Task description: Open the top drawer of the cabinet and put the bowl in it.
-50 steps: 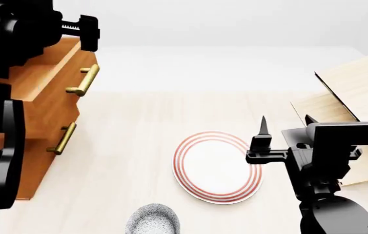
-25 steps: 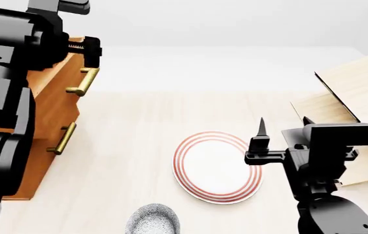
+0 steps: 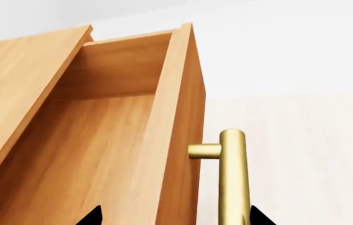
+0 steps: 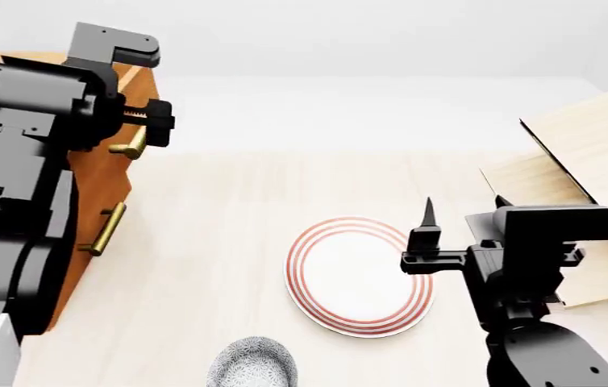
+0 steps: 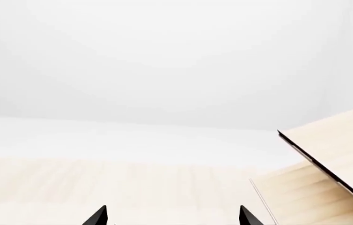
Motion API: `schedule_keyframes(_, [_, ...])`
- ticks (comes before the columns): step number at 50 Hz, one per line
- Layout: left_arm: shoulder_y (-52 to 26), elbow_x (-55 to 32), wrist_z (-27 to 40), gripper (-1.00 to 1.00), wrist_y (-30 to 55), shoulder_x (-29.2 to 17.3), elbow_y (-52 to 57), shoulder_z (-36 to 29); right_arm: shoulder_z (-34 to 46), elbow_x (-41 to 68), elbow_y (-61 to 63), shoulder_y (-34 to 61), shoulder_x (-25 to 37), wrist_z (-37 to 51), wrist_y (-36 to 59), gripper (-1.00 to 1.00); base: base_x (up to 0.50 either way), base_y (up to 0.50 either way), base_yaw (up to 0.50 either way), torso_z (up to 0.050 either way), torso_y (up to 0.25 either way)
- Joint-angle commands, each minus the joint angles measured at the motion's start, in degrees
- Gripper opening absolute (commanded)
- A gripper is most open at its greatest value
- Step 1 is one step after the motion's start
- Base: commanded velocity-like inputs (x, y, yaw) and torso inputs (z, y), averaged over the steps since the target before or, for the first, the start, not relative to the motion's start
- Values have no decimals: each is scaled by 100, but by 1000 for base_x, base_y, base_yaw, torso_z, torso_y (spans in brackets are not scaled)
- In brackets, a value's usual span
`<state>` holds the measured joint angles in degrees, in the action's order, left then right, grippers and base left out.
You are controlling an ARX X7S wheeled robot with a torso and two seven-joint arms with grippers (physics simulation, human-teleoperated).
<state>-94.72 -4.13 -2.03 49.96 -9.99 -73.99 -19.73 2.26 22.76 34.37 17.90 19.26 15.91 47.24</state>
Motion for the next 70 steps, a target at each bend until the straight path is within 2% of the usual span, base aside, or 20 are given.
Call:
schedule_keyframes(1, [255,158,-134,100,-73,50,-93,98,42,-5,-58,-1,1,12,-49,100,0,0,0,0,0])
schedule_keyframes(29, [677,237,-535,100,-115,376,133,-30,37,61,-103,-10,23,42,-104,100,0,0,0,0,-2])
schedule_keyframes(40, [1238,183,-691,100,669,294,1539,-134,52,91,-104,12,26,64,-89,100,0,0,-1,0,-3])
schedule_keyframes(70, [1762,23,-866,100,1535,392,3126,-377,62,130,-205,-43,51,69,-235,100,-3,0,0,0,-1])
